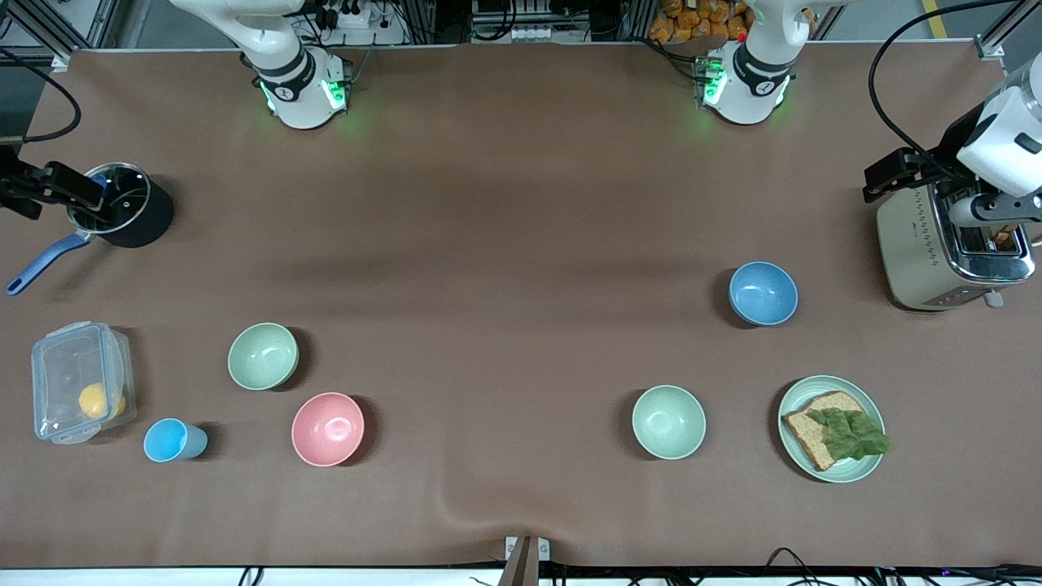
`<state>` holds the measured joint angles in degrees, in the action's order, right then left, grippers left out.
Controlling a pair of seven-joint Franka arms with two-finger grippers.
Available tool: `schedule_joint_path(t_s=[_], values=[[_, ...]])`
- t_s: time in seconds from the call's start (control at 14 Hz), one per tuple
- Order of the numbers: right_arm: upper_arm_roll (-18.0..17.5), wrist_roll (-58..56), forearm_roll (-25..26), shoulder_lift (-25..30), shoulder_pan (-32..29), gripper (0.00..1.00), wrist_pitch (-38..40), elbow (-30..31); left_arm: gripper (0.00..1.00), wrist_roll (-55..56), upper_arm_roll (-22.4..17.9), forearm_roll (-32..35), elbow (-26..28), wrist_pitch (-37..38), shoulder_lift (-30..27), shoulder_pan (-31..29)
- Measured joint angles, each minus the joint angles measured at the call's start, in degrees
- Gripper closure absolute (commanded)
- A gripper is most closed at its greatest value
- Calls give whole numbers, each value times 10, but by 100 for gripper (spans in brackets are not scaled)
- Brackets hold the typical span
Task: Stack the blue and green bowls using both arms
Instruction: 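Reach the left gripper to the blue bowl while the right gripper reaches the green bowl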
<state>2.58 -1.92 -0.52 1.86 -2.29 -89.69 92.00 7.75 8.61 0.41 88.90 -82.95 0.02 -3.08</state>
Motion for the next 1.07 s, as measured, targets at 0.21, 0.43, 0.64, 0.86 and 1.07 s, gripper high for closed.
schedule_joint_path(t_s=[0.21, 0.43, 0.64, 0.86, 1.07], values=[[0, 0, 0, 0, 0, 0, 0, -1, 0, 0, -1, 0, 0, 1, 0, -1], [0, 0, 0, 0, 0, 0, 1, -1, 0, 0, -4, 0, 7, 0, 18, -4], [-1, 0, 0, 0, 0, 0, 7, 1, 0, 0, -6, 0, 60, -76, 75, -15], [-2, 0, 0, -11, 0, 0, 7, 6, 0, 12, -7, 9, 193, -249, 105, -26], [-2, 0, 0, -38, 0, 0, 6, 9, 0, 12, -7, 11, 331, -433, 111, -53]])
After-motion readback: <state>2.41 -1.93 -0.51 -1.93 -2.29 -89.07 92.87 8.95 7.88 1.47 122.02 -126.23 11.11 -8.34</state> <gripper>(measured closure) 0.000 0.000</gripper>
